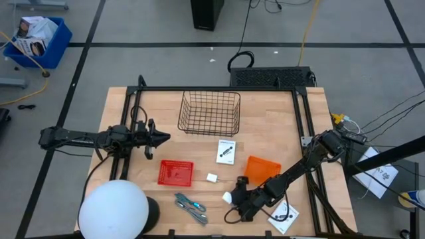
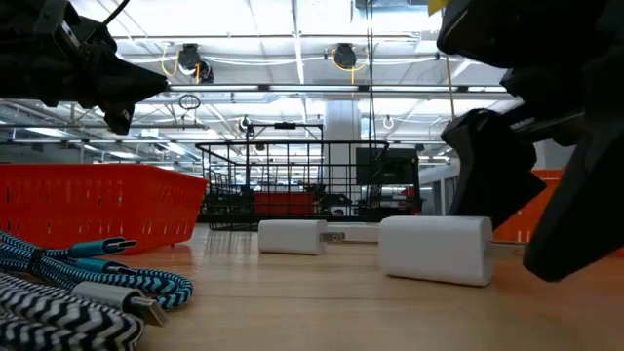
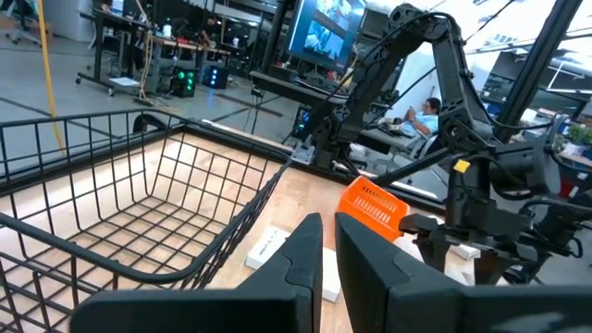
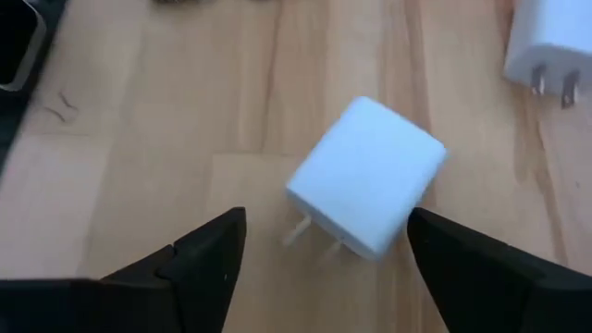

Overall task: Pick and place items into bin
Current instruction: Put the bottom white charger adapter into wire basket

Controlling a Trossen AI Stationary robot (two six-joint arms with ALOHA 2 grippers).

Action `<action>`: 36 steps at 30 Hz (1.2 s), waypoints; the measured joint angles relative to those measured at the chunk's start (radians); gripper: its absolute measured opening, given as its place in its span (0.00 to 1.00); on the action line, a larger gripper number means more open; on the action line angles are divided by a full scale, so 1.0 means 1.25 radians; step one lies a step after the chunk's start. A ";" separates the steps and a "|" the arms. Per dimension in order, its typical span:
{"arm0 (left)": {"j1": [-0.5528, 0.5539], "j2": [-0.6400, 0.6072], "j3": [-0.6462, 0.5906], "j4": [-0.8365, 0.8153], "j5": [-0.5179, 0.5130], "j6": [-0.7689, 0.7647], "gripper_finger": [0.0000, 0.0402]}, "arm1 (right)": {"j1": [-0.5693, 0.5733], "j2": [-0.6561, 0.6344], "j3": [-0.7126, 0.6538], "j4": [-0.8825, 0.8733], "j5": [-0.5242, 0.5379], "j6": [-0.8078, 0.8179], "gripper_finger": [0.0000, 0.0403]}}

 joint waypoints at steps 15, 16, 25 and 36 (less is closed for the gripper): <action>0.000 0.000 0.000 0.000 0.000 0.000 0.09 | -0.016 -0.001 0.000 0.079 0.001 0.026 0.70; 0.000 0.000 0.000 -0.001 0.000 0.000 0.09 | -0.016 -0.001 0.000 0.077 0.001 0.016 0.70; 0.000 0.000 0.000 -0.001 0.000 0.000 0.09 | -0.015 0.000 0.000 0.075 0.003 -0.010 0.66; 0.000 0.000 0.000 -0.002 0.000 -0.001 0.09 | -0.016 0.063 0.001 0.148 0.006 -0.027 0.60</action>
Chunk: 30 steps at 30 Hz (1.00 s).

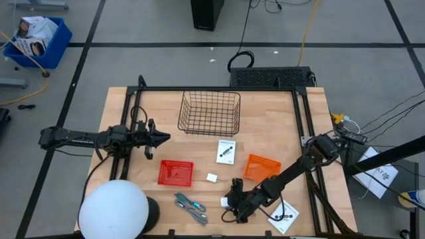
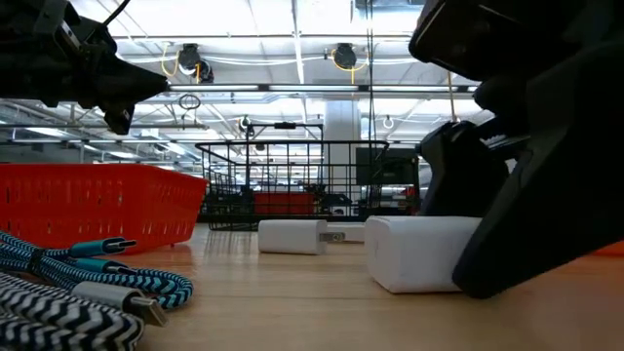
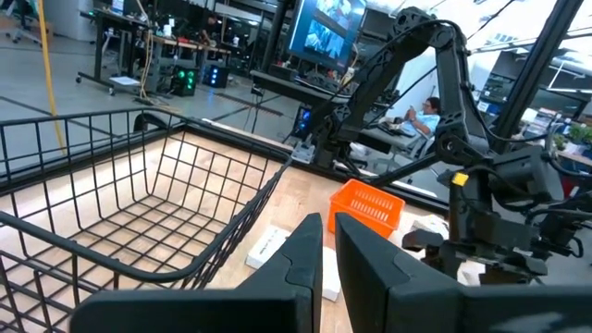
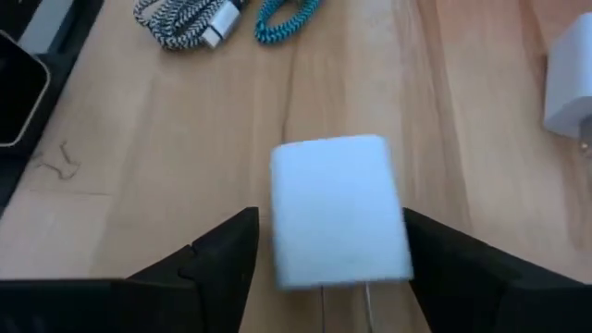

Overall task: Pick and place items into bin
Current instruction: Put the bottom white charger adapter into wire basket

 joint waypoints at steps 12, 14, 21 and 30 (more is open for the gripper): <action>0.000 0.000 0.000 -0.007 0.000 -0.002 0.09 | -0.005 0.001 0.000 0.016 0.017 -0.007 0.42; 0.000 0.000 0.000 -0.009 0.000 -0.002 0.09 | -0.011 0.001 0.000 0.022 0.017 -0.014 0.42; 0.000 0.000 0.000 -0.011 0.000 -0.002 0.09 | -0.037 -0.054 -0.001 0.056 0.064 -0.111 0.42; 0.000 0.000 0.000 -0.013 0.000 0.002 0.09 | -0.110 -0.224 -0.001 0.040 0.227 -0.359 0.43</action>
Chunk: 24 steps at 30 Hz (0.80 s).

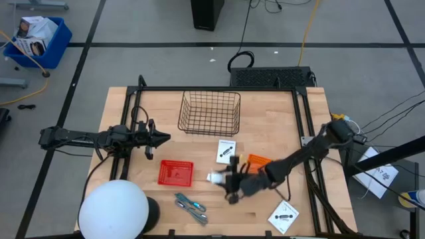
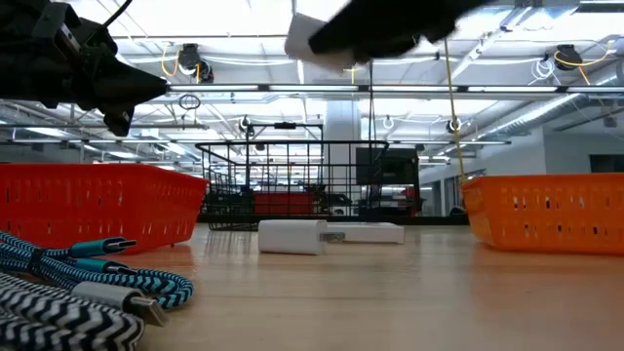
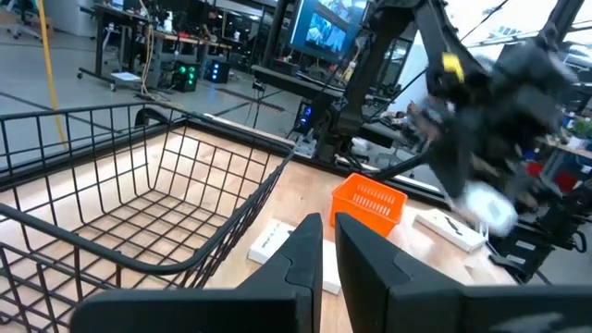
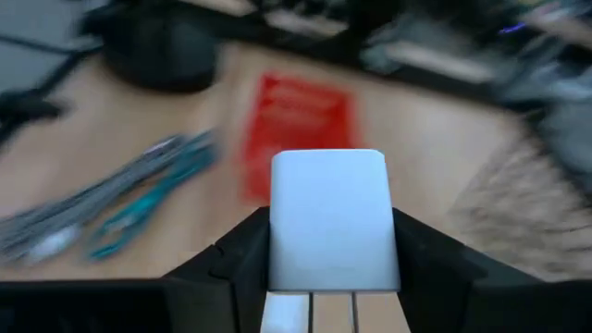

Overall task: Pick and place items into bin
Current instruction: Put the bottom white charger adapter into wire basket

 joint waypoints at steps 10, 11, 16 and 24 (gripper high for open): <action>0.000 0.000 0.000 -0.003 -0.001 -0.001 0.09 | -0.241 -0.156 0.001 0.008 -0.118 -0.152 0.43; 0.000 0.000 0.000 -0.003 -0.001 -0.001 0.09 | -0.271 -0.161 0.004 0.006 -0.145 -0.153 0.43; 0.000 0.000 0.000 -0.004 -0.003 -0.001 0.09 | -0.401 -0.165 0.051 -0.042 -0.259 -0.157 0.43; 0.001 0.000 0.000 -0.003 -0.014 0.006 0.09 | -0.513 -0.134 0.210 -0.259 -0.346 -0.145 0.43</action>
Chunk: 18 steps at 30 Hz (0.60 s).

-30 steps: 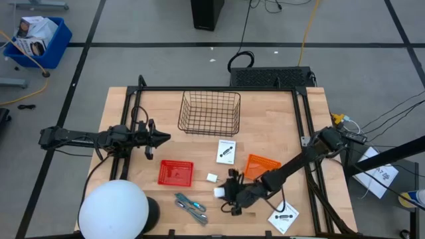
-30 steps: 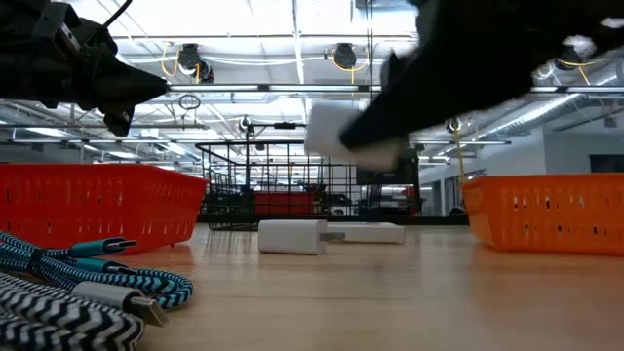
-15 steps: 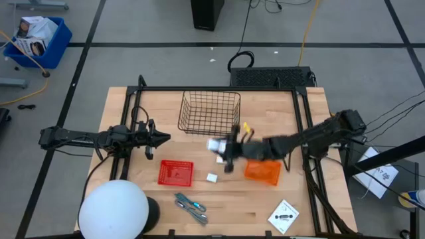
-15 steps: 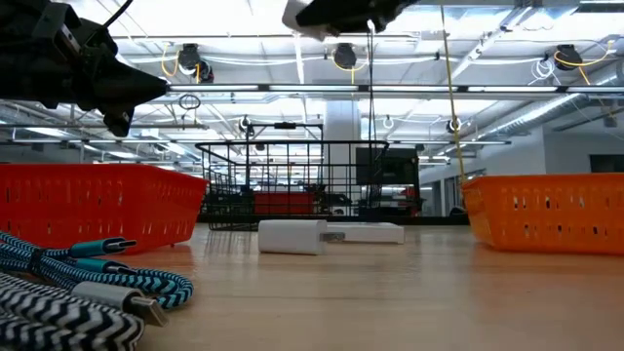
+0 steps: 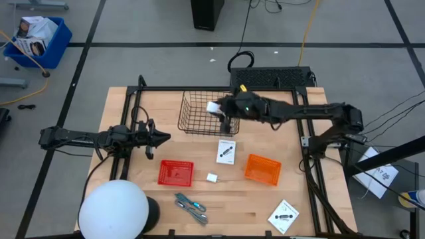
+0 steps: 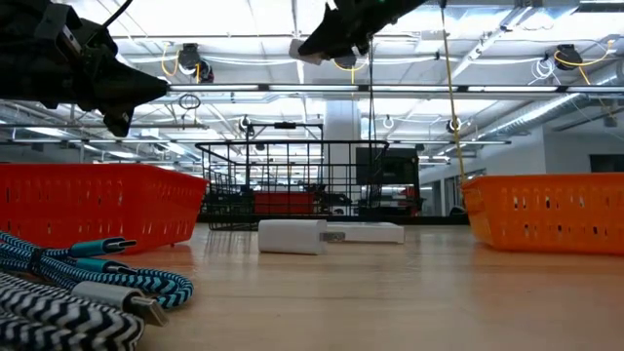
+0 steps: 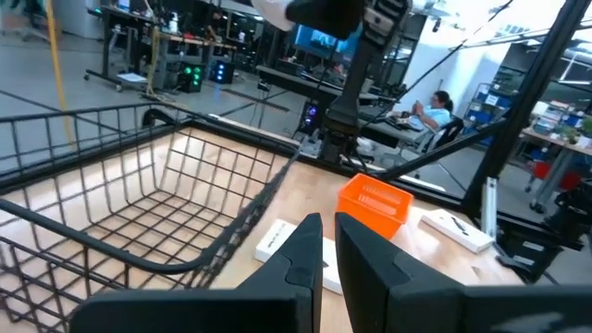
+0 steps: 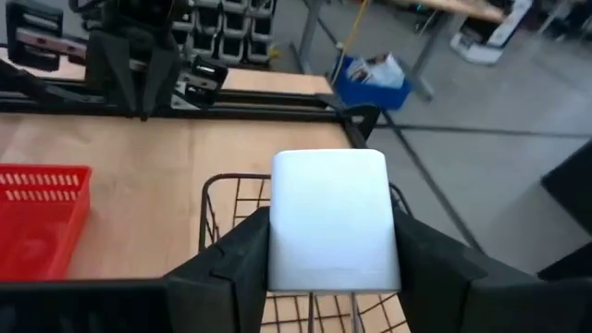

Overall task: Pick and place items into bin
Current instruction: Put the bottom white charger adapter into wire basket

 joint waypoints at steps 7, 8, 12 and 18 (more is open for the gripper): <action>0.000 0.000 0.000 0.001 -0.062 0.003 0.09 | -0.032 0.143 0.193 -0.216 -0.036 -0.003 0.43; 0.000 0.000 0.000 0.003 -0.065 0.003 0.09 | -0.035 0.169 0.222 -0.249 -0.035 -0.002 0.43; 0.000 0.000 0.000 0.007 -0.071 0.002 0.09 | -0.047 0.264 0.316 -0.353 -0.035 0.002 0.43; 0.000 0.000 0.000 0.005 -0.071 -0.008 0.09 | -0.080 0.357 0.373 -0.402 -0.104 -0.003 0.43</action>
